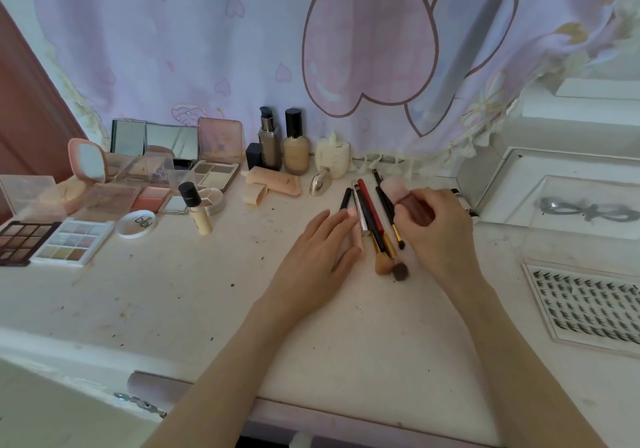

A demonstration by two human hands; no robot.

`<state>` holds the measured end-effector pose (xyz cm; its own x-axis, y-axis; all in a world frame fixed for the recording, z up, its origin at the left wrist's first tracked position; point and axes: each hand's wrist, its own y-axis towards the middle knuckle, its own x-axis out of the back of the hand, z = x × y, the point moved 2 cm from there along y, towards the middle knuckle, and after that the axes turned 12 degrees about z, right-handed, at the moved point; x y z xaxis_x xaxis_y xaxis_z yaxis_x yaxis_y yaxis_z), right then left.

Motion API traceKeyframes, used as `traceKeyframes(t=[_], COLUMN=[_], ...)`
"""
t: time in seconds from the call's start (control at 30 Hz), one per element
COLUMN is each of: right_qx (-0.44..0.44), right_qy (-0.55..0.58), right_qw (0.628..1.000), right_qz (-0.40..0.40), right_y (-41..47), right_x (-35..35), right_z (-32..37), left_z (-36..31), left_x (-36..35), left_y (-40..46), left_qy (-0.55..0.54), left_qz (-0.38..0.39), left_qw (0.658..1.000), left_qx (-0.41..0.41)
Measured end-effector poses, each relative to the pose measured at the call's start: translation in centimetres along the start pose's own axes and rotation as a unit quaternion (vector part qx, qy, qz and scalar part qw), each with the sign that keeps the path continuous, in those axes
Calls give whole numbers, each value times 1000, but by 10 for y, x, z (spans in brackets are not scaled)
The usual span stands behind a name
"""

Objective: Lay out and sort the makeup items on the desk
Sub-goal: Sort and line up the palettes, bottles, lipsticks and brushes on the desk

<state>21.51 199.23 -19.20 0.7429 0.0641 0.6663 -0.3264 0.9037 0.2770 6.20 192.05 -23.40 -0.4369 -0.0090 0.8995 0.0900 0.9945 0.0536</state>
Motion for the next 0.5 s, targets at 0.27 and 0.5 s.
traceKeyframes(t=[0.27,0.5], right_qx=[-49,-194], right_qy=[341,483], right_qw=[878,789], right_qz=[332,326], right_y=[-17,-27], right_x=[-17,-40], right_z=[26,41], left_z=[-2,-11], left_x=[16,20], left_y=[-11,-23], left_qy=[-184,-144], left_qz=[-198,-277], left_qw=[958,948], left_qx=[-99,-66])
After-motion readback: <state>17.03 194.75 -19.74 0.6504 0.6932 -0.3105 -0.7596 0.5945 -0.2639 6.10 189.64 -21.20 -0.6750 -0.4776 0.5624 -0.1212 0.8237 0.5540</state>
